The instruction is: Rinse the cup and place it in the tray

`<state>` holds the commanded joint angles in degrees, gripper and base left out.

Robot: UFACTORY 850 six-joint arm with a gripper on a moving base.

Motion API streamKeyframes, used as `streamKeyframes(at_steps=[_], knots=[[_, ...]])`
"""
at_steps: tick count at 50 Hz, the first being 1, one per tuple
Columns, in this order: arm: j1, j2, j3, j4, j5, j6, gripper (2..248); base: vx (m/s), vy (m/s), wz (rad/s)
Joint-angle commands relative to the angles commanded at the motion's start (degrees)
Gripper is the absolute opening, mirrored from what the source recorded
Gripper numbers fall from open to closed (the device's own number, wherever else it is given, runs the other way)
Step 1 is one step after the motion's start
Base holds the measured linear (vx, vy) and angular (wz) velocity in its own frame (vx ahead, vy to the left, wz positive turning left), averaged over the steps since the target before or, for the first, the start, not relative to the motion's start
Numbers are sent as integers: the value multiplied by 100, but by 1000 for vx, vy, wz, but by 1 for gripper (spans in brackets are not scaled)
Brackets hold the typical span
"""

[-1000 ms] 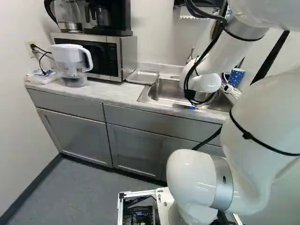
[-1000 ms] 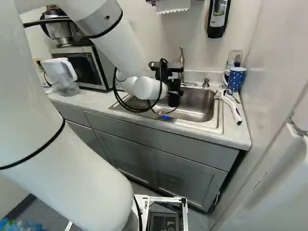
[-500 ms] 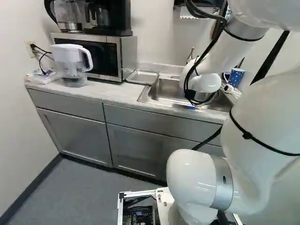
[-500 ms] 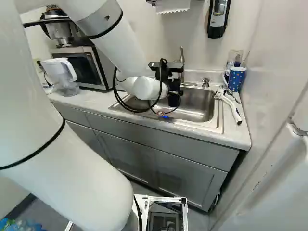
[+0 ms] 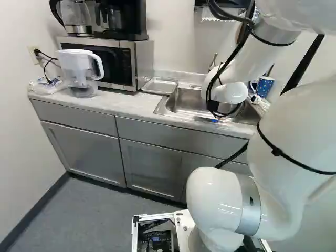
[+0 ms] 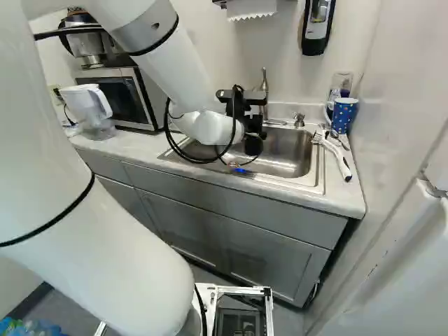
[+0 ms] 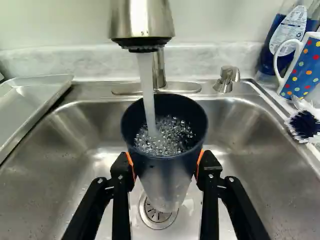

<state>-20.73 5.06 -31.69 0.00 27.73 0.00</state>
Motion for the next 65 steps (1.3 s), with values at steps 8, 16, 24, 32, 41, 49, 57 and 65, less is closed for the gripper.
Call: streamKeyframes(at_steps=[8,16,24,32,41,49,57,65], knots=[[0,0,0,0,0,0,125,0,0,0],[0,0,0,0,0,0,125,0,0,0],[0,0,0,0,0,0,125,0,0,0],[0,0,0,0,0,0,125,0,0,0],[0,0,0,0,0,0,125,0,0,0],[0,0,0,0,0,0,125,0,0,0],[51,-20,-19,0,0,0,125,0,0,0],[196,-51,-49,0,0,0,125,0,0,0]])
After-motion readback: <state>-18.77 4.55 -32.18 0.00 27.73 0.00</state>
